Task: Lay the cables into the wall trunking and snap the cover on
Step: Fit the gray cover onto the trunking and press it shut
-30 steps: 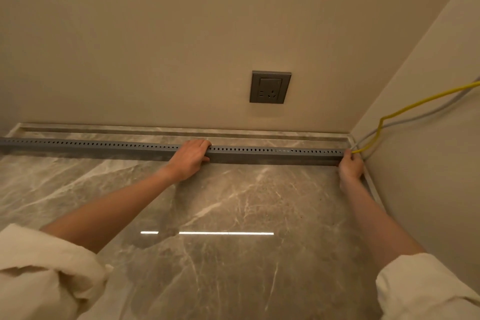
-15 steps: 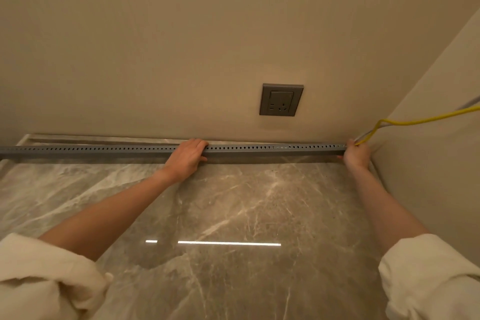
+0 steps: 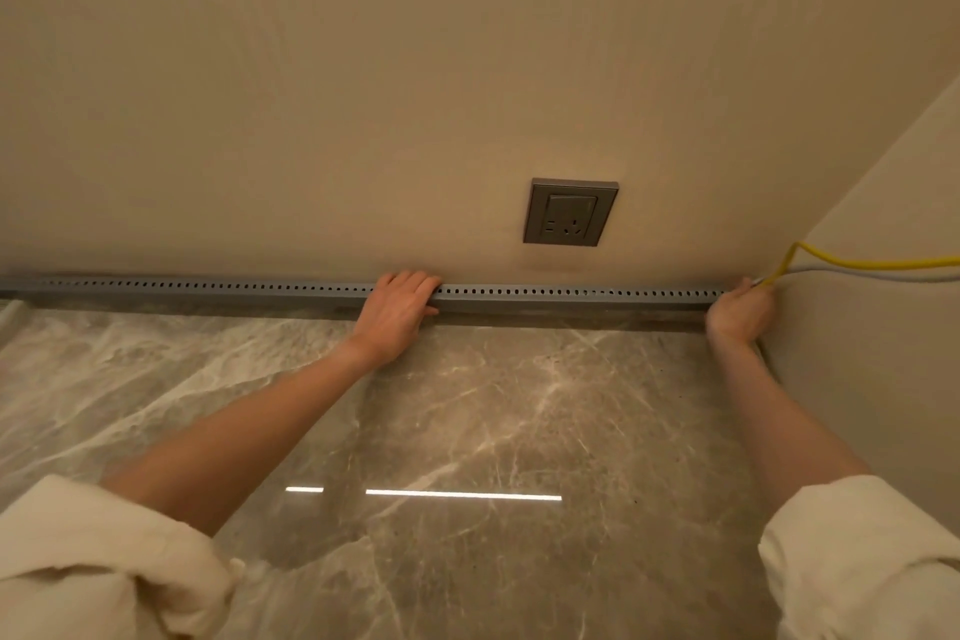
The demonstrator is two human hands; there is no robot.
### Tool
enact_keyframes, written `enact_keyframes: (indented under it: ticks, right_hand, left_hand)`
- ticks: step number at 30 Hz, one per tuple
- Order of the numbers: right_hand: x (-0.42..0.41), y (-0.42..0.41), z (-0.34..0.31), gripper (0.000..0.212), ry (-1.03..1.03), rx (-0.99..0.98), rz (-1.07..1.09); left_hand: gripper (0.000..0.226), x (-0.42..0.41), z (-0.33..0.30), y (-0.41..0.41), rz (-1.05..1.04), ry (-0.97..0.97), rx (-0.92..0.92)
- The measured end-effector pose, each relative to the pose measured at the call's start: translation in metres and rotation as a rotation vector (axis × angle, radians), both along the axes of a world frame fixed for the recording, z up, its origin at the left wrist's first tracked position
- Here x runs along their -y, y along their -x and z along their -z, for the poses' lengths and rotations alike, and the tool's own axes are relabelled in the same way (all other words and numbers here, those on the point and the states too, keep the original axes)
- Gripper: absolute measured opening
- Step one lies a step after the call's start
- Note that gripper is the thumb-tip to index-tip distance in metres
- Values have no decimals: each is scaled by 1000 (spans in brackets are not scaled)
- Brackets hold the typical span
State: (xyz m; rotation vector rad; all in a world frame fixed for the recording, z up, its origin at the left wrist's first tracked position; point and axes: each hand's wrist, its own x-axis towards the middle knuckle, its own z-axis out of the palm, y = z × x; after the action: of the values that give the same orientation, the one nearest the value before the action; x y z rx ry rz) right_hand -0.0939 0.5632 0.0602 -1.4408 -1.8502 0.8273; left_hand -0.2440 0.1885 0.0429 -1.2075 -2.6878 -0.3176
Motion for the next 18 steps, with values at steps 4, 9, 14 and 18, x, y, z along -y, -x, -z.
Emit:
enact_keyframes:
  ticks: [4,9,14,18]
  right_hand:
    - [-18,-8,-6,37,-7,72,19]
    - [-17,-14,-12,37,-20,145,15]
    - [-13,-15,-15,38,80,147,71]
    - [-14,-12,-16,38,130,119,94]
  left_hand:
    - [34,-18,4,-6,-19,22,-49]
    - [34,-22,10,-4,-78,72,-103]
    - [33,-27,9,-6,-141,43,-101]
    - [31,-32,6,-7,-144,-9,-81]
